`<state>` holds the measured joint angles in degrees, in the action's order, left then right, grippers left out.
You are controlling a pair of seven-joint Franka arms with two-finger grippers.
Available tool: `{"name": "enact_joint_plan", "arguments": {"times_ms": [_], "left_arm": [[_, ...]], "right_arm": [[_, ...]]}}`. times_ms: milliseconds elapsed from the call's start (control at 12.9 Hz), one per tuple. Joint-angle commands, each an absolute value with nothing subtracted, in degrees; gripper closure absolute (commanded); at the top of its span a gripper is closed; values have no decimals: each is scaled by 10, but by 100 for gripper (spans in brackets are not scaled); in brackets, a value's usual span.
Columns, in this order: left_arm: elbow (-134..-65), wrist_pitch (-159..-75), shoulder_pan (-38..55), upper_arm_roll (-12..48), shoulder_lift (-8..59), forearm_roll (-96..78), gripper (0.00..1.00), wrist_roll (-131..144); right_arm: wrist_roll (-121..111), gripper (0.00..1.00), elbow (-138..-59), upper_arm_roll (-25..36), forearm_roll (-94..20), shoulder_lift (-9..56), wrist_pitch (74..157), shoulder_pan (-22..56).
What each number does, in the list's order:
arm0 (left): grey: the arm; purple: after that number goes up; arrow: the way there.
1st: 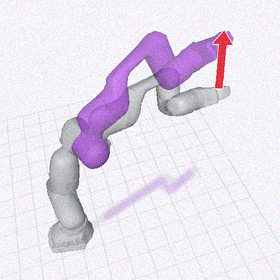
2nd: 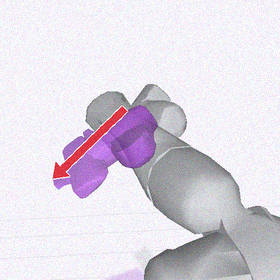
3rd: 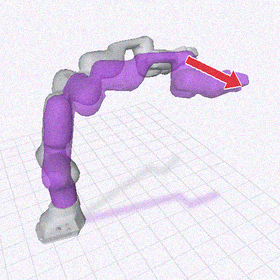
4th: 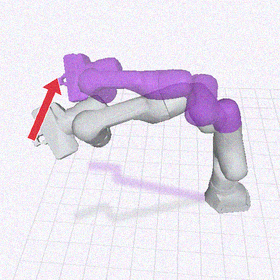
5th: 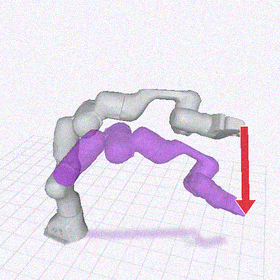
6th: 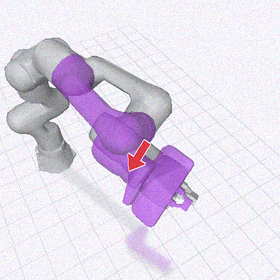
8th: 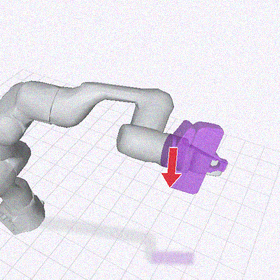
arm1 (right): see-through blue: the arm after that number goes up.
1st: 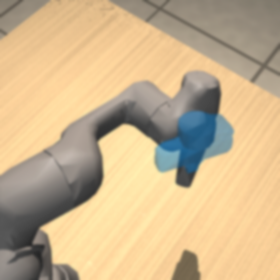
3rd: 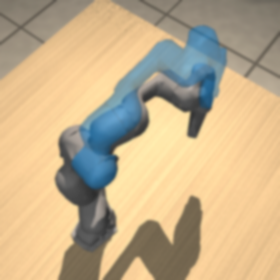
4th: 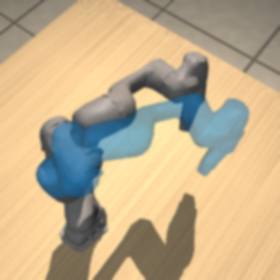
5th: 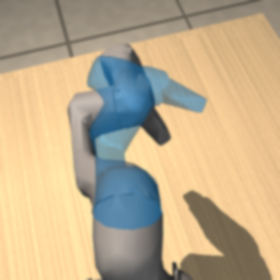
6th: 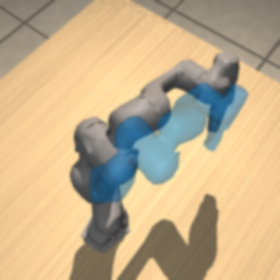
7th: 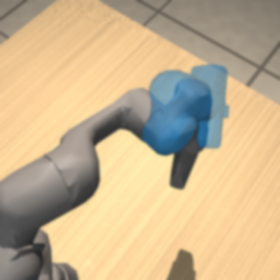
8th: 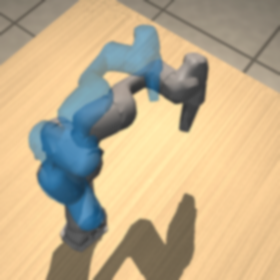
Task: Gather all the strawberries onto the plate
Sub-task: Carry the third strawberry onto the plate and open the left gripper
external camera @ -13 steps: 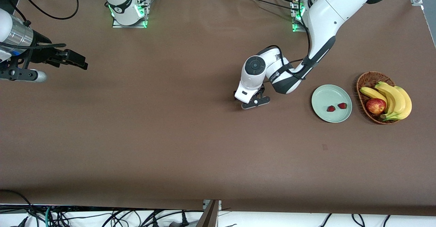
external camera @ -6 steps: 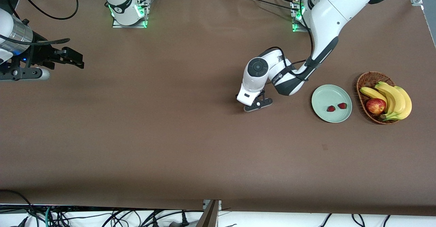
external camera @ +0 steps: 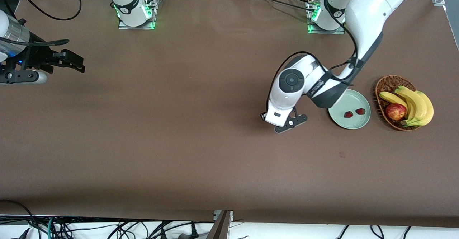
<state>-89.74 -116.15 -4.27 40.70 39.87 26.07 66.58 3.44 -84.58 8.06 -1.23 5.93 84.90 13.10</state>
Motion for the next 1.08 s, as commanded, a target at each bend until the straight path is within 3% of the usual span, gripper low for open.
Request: {"name": "enact_joint_plan", "arguments": {"times_ms": [0, 232, 465, 697, 1007], "left_arm": [[-866, -1101, -72, 374, 355, 157, 95, 503], [-887, -1068, -69, 236, 290, 40, 95, 273], [-966, -1084, -59, 123, 243, -10, 95, 95], [-1101, -1211, -24, 48, 207, -30, 95, 17], [-1225, -1351, -3, 21, 205, -33, 95, -4]], "right_arm": [[31, 0, -847, 69, -5, 49, 853, 128], [32, 0, -847, 74, -6, 49, 851, 127], [32, 0, -847, 75, -4, 49, 850, 127], [33, 0, -847, 75, -5, 49, 851, 126], [33, 0, -848, 75, -8, 49, 852, 126]]}}
